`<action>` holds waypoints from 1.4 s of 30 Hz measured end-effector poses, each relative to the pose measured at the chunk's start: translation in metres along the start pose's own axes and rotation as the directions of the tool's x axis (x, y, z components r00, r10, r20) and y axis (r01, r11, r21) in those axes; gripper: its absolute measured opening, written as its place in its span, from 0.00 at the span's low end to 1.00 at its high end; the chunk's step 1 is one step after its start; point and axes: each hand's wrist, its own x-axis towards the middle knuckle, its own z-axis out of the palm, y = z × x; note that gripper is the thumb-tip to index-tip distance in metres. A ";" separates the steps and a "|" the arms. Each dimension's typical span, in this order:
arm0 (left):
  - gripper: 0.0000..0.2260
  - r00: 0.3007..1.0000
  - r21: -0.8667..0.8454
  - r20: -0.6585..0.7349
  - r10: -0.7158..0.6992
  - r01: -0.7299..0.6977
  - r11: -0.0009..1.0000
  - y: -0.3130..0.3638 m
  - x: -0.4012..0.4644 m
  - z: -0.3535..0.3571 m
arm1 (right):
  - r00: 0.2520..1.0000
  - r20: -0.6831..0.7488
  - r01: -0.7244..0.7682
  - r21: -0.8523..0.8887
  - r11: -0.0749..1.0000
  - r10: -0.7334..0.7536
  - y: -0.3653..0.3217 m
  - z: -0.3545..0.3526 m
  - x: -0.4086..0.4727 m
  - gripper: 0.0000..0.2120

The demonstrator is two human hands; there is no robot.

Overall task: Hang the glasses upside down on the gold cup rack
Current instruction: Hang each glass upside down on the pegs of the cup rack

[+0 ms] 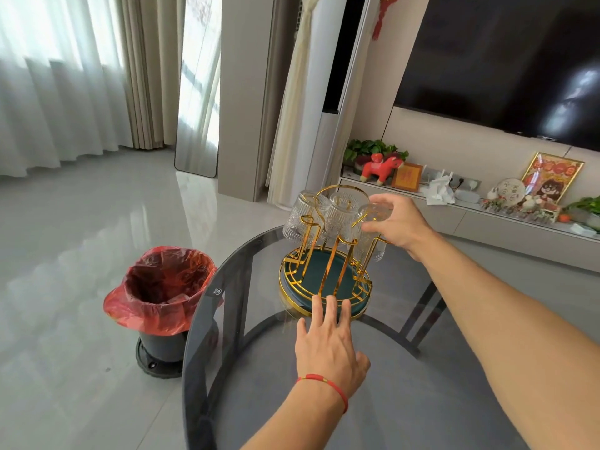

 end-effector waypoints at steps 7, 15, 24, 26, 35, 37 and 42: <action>0.41 1.000 0.016 0.011 -0.006 0.006 1.000 0.000 0.002 0.000 | 0.995 0.099 0.028 -0.122 0.992 -0.016 -0.005 0.006 -0.003 0.31; 0.40 1.000 0.046 -0.016 -0.014 0.015 0.999 -0.001 0.001 0.003 | 0.982 0.183 0.102 -0.310 0.945 -0.046 -0.003 0.010 -0.040 0.34; 0.41 0.999 0.121 -0.024 -0.030 0.033 0.992 0.006 -0.005 0.006 | 0.986 0.089 0.161 -0.262 0.951 -0.143 0.010 -0.015 -0.172 0.31; 0.41 1.000 0.119 -0.014 -0.004 0.006 0.993 0.012 -0.011 0.007 | 0.993 0.056 0.110 -0.227 0.968 -0.100 0.022 -0.024 -0.213 0.27; 0.29 0.943 -0.400 0.004 0.332 -0.303 0.865 0.104 -0.064 0.018 | 0.973 -0.228 -0.042 -0.019 0.999 0.036 0.055 -0.080 -0.310 0.10; 0.27 0.941 -0.530 0.063 0.333 -0.251 0.810 0.132 -0.074 0.023 | 0.935 -0.345 -0.080 0.016 0.997 0.081 0.060 -0.094 -0.314 0.10; 0.26 0.925 -0.632 0.146 0.351 -0.186 0.752 0.203 -0.067 0.024 | 0.840 -0.527 -0.114 0.055 0.992 0.126 0.074 -0.118 -0.319 0.12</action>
